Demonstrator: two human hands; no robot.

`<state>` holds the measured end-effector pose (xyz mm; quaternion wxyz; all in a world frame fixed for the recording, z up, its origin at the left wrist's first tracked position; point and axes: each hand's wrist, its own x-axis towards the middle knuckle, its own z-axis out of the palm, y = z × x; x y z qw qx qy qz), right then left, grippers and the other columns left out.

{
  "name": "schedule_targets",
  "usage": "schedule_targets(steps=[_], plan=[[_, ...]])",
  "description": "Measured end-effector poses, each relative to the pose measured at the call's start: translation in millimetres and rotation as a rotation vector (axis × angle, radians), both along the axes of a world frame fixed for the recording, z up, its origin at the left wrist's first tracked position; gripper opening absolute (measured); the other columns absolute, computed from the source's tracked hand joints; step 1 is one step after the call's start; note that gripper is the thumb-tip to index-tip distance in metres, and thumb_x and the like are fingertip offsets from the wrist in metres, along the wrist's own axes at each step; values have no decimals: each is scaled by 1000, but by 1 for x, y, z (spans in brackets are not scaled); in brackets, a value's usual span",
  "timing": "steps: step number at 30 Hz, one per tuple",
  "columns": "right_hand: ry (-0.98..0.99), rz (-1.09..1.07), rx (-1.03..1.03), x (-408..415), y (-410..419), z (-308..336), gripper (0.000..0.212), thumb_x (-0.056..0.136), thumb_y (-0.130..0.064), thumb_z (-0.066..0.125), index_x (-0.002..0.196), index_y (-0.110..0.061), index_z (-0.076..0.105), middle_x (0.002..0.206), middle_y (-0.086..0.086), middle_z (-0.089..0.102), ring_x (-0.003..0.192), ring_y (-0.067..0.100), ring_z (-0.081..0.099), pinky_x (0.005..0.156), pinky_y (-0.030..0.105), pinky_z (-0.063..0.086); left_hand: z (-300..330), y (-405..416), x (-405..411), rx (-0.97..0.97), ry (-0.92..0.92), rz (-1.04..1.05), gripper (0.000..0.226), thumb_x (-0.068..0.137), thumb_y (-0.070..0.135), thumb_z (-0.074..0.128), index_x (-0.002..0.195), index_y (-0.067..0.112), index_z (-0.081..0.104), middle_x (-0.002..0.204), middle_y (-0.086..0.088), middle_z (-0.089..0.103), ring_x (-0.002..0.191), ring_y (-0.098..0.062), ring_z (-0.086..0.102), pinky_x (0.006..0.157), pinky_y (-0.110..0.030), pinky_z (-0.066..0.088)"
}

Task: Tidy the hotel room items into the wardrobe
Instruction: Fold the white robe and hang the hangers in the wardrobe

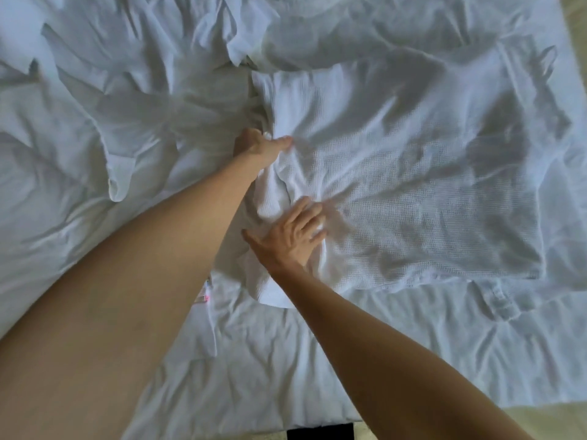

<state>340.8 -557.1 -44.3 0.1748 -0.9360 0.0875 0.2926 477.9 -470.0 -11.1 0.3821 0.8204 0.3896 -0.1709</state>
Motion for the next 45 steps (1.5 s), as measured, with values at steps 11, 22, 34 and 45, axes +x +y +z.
schedule_targets(steps=[11, 22, 34, 45], plan=[[-385, -82, -77, 7, -30, -41, 100, 71, -60, 69, 146, -2, 39, 130, 17, 51, 113, 35, 50, 86, 48, 43, -15, 8, -2, -158, -22, 62, 81, 79, 51, 78, 138, 3, 53, 140, -7, 58, 123, -24, 59, 85, -22, 46], [95, -330, 732, 84, -222, 56, 19, 74, -21, 79, 86, -7, 74, 75, 1, 69, 69, 15, 66, 63, 36, 54, 83, -135, 40, -307, -220, 97, 20, 80, 31, 71, 82, 17, 57, 80, 3, 60, 70, -13, 58, 65, -26, 48], [443, -422, 832, 170, -499, 34, 40, 82, -26, 76, 118, -11, 69, 111, 21, 72, 97, 33, 70, 81, 42, 56, 62, -421, 119, -279, -148, 102, 33, 80, 21, 66, 111, 8, 69, 108, -11, 73, 100, -30, 70, 81, -29, 54], [46, -368, 736, 219, -545, 32, 99, 66, -64, 79, 148, -27, 39, 135, -4, 52, 118, 17, 55, 95, 32, 48, 55, -446, 112, -122, -108, -33, 54, 84, 70, 52, 106, 21, 53, 103, -2, 64, 94, -27, 60, 85, -37, 47]])
